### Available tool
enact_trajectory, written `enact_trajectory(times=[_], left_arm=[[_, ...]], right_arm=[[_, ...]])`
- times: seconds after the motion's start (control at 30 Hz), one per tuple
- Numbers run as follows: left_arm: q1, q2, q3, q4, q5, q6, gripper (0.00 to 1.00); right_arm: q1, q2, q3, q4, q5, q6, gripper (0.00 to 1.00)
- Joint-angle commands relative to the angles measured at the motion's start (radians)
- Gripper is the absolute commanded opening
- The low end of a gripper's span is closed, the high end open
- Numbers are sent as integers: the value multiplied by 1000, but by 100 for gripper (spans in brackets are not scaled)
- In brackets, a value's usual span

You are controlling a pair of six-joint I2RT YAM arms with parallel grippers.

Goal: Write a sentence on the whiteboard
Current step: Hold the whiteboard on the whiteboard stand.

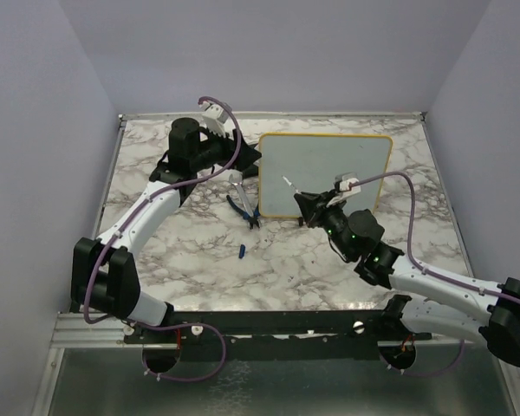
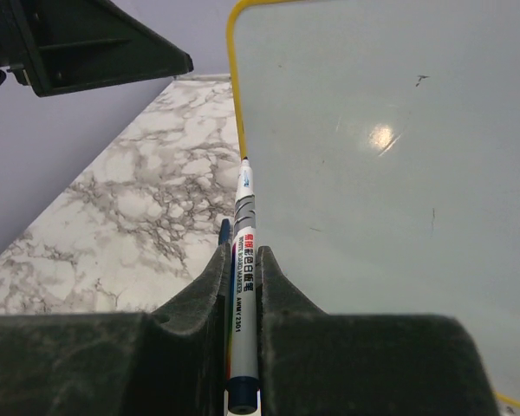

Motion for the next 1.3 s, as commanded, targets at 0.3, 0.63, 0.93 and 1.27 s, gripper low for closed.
enact_trajectory(times=[0.3, 0.63, 0.93, 1.27], left_arm=[[-15, 62, -70, 166, 155, -31, 57], [-35, 99, -70, 168, 132, -23, 40], [-37, 120, -69, 168, 116, -21, 34], [-46, 131, -70, 167, 113, -13, 27]], right_arm=[[-51, 167, 84, 182, -50, -69, 1], [-88, 217, 104, 224, -40, -75, 1], [-112, 259, 110, 259, -47, -78, 1], [-119, 285, 121, 285, -43, -91, 1]])
